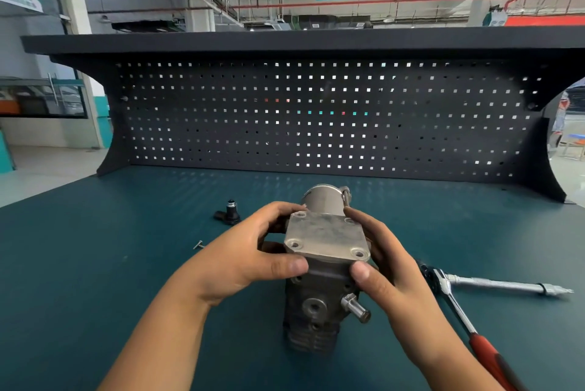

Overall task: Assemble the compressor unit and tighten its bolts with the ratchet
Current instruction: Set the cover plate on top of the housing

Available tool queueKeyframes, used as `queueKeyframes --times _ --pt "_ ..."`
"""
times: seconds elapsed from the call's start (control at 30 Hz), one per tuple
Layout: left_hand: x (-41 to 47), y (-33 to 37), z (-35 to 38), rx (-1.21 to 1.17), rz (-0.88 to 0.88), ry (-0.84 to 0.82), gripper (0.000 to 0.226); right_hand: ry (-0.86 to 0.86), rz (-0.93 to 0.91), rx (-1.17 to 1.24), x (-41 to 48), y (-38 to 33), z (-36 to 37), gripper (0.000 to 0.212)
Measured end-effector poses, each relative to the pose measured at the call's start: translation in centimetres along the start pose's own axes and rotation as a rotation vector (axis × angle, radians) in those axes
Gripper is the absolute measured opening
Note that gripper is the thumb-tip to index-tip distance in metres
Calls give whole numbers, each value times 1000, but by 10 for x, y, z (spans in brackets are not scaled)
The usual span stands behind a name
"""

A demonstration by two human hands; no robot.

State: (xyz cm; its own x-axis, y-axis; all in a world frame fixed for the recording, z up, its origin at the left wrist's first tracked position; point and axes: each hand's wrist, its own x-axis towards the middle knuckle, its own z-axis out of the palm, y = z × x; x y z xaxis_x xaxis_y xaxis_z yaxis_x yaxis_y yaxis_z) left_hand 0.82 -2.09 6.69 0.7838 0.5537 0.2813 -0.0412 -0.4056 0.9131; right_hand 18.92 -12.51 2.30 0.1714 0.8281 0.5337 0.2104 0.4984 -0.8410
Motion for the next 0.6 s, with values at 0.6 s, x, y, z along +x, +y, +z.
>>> queueKeyframes --times 0.6 --pt "-8 -13 21 -76 18 210 78 26 -44 61 1 -1 3 59"
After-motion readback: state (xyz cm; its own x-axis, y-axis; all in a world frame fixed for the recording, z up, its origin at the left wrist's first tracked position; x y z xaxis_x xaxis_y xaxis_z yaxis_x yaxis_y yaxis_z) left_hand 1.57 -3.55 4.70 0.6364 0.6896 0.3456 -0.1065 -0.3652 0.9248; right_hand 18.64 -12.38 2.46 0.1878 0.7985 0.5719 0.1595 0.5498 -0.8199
